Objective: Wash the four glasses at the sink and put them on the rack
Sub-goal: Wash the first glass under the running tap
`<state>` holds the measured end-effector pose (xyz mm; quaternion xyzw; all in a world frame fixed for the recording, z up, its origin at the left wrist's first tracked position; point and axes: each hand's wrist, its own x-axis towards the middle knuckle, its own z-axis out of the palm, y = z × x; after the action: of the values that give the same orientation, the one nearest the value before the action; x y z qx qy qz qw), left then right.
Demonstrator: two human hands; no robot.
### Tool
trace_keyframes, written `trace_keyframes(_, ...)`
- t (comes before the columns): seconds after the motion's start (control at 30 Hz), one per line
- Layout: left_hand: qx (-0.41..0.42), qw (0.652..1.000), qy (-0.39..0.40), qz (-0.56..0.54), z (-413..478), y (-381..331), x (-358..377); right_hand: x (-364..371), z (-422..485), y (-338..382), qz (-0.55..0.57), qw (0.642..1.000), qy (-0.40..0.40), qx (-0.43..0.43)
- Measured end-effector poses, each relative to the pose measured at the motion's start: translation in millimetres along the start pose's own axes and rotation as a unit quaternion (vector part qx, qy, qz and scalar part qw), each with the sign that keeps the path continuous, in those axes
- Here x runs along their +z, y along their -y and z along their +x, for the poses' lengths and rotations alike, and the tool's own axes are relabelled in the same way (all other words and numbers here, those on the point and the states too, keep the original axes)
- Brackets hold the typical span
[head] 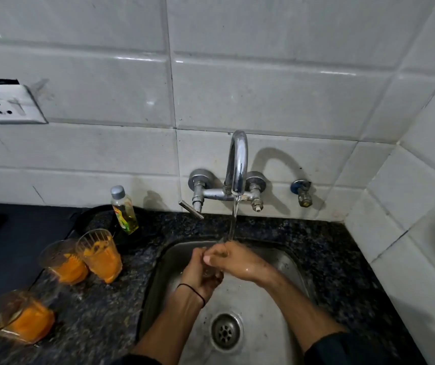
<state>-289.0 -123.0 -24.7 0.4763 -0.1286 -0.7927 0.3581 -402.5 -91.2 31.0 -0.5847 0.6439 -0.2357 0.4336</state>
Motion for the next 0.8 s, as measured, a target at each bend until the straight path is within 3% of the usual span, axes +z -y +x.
trace_keyframes(0.07,-0.001,1.000,0.022,-0.011,0,2,0,-5,-4,8,-0.044,0.999,0.029,0.002)
trace_keyframes(0.1,-0.022,0.999,0.034,-0.014,-2,3,0,-8,-6,11,-0.145,0.988,0.047,-0.024)
trace_keyframes(0.17,-0.072,0.996,0.054,0.016,-3,-2,2,-12,-12,14,-0.390,0.914,0.058,-0.101)
trace_keyframes(0.23,-0.089,0.994,0.067,0.018,-6,-3,3,-15,-15,11,-0.514,0.843,0.057,-0.147)
trace_keyframes(0.3,-0.069,0.994,0.079,0.010,-9,-4,4,-16,-13,5,-0.486,0.864,0.061,-0.115)
trace_keyframes(0.37,-0.044,0.994,0.097,-0.009,-11,-2,2,-15,-15,5,-0.341,0.937,0.037,-0.059)
trace_keyframes(0.43,-0.039,0.992,0.108,-0.046,-10,-3,0,-12,-17,5,-0.231,0.972,0.002,-0.042)
trace_keyframes(0.53,-0.054,0.993,0.094,-0.038,-8,-6,-4,-6,-20,6,-0.319,0.944,-0.047,-0.075)
trace_keyframes(0.63,-0.025,0.988,0.037,0.146,-11,-27,5,-3,-21,11,-0.388,0.910,-0.117,-0.088)
trace_keyframes(0.7,0.071,0.974,-0.003,0.216,-12,-49,18,-3,-23,17,-0.397,0.907,-0.122,-0.076)
trace_keyframes(0.8,0.213,0.956,0.000,0.202,-21,-81,42,-3,-25,18,-0.362,0.924,-0.111,-0.048)
